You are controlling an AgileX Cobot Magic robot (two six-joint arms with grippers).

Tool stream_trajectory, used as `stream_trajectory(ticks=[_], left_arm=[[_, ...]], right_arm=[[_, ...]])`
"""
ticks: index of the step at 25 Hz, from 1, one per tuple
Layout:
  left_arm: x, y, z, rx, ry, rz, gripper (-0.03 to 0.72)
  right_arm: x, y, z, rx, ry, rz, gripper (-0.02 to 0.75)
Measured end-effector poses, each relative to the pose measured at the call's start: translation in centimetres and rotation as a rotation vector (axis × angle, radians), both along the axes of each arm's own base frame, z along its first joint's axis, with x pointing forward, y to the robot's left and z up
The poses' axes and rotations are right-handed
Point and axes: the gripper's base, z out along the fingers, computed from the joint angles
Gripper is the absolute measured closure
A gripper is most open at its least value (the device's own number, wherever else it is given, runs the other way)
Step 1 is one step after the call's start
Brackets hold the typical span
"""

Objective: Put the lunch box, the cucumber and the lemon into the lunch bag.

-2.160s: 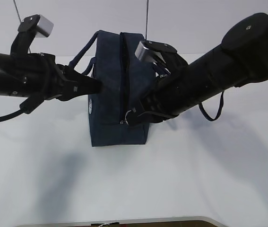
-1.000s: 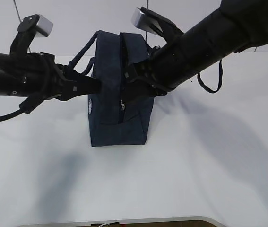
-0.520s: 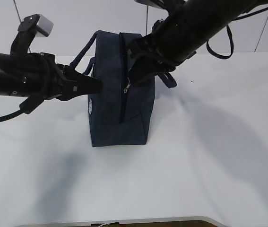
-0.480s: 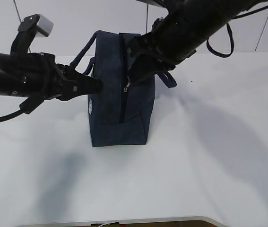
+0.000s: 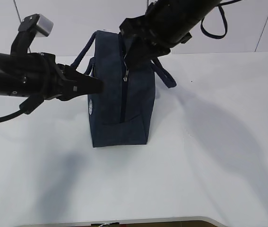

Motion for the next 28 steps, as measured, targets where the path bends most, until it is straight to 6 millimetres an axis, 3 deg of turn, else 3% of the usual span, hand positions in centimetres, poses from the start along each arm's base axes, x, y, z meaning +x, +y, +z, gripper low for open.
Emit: stream_trajectory(ticks=[15, 28], left_arm=[[-0.1, 0.0, -0.1, 0.016, -0.006, -0.013, 0.701], [-0.1, 0.0, -0.1, 0.024, -0.009, -0.02, 0.701]], right_arm=[[2.9, -0.3, 1.4, 0.016, -0.008, -0.045, 0.733], [6.7, 0.5, 1.5, 0.045, -0.036, -0.059, 0.733]])
